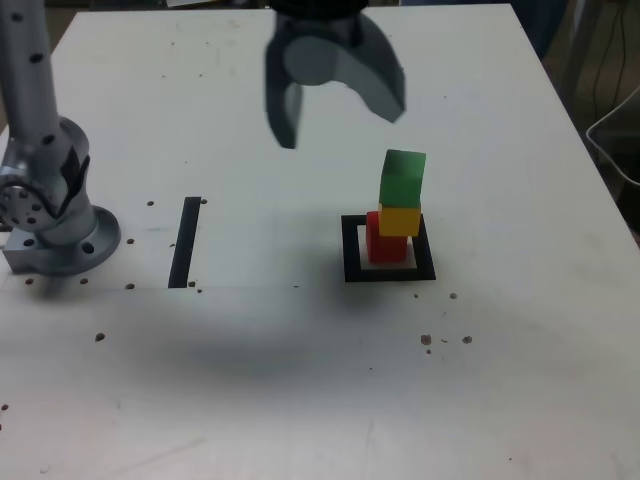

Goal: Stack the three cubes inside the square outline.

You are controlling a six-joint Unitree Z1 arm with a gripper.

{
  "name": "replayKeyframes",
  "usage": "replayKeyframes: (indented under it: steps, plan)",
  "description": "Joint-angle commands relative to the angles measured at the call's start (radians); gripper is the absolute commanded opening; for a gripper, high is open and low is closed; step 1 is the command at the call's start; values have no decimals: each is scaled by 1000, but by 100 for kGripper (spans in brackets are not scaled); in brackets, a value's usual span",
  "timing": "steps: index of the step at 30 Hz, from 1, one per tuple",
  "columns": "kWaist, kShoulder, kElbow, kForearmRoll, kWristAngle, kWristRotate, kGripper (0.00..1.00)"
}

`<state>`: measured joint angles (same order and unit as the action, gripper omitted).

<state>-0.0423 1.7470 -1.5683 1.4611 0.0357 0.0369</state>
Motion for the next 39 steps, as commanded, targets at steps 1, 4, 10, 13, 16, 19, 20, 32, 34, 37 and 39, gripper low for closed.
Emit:
replayKeyframes:
  steps: [1,4,10,13,16,19,20,32,34,37,39]
  plan:
    - [-1,-45,42,-1,0,2,99]
    - [-1,-104,114,-3,-4,3,99]
    - [-1,-192,255,-11,-12,4,99]
    - [-1,-221,331,-22,-19,4,99]
    - [-1,-240,401,-46,-25,4,99]
    - [-1,-251,470,-80,-29,6,99]
    - [-1,-254,494,-93,-30,7,99]
    - [-1,-255,702,-213,23,15,99]
    - [-1,-250,716,-228,29,15,99]
    - [-1,-251,724,-242,16,15,99]
    - [-1,-256,723,-247,4,15,99]
